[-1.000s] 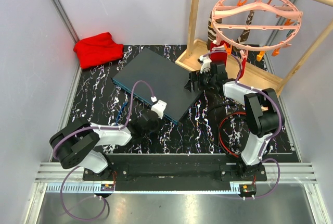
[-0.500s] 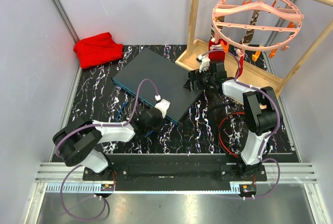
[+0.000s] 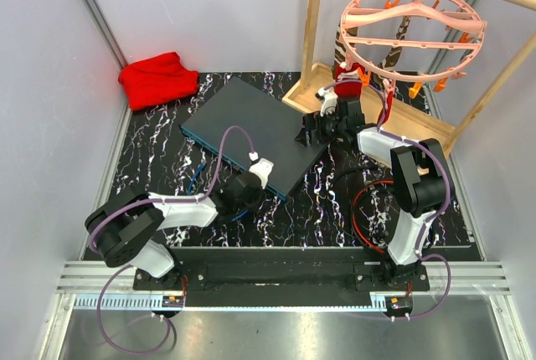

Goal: Insert the plug into the switch port
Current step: Insert the connector into the switch port.

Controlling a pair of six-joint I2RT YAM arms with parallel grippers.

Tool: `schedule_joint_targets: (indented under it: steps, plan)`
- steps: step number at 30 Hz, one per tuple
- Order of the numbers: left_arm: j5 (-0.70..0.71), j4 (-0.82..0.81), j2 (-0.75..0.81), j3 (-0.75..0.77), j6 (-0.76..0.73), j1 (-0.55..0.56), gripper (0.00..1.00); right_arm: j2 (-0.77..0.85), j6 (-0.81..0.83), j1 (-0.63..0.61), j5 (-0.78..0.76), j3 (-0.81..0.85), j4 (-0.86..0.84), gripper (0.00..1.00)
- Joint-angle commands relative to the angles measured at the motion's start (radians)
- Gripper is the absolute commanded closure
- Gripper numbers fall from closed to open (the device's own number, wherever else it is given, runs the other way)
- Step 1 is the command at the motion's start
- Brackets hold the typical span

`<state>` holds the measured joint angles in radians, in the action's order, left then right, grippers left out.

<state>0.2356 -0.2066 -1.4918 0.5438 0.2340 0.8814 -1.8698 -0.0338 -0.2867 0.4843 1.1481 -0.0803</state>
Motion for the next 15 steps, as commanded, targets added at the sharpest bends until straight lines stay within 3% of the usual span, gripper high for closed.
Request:
schedule_joint_targets:
  steps: [1, 15]
  plan:
    - [-0.076, -0.002, 0.01, 0.054, -0.018, 0.002, 1.0, -0.014, 0.009, 0.004, 0.023, 0.027, 0.027, 0.0]
    - [-0.032, 0.01, 0.024, 0.068, -0.068, 0.004, 1.0, -0.014, 0.014, 0.003, 0.03, 0.021, 0.03, 0.0]
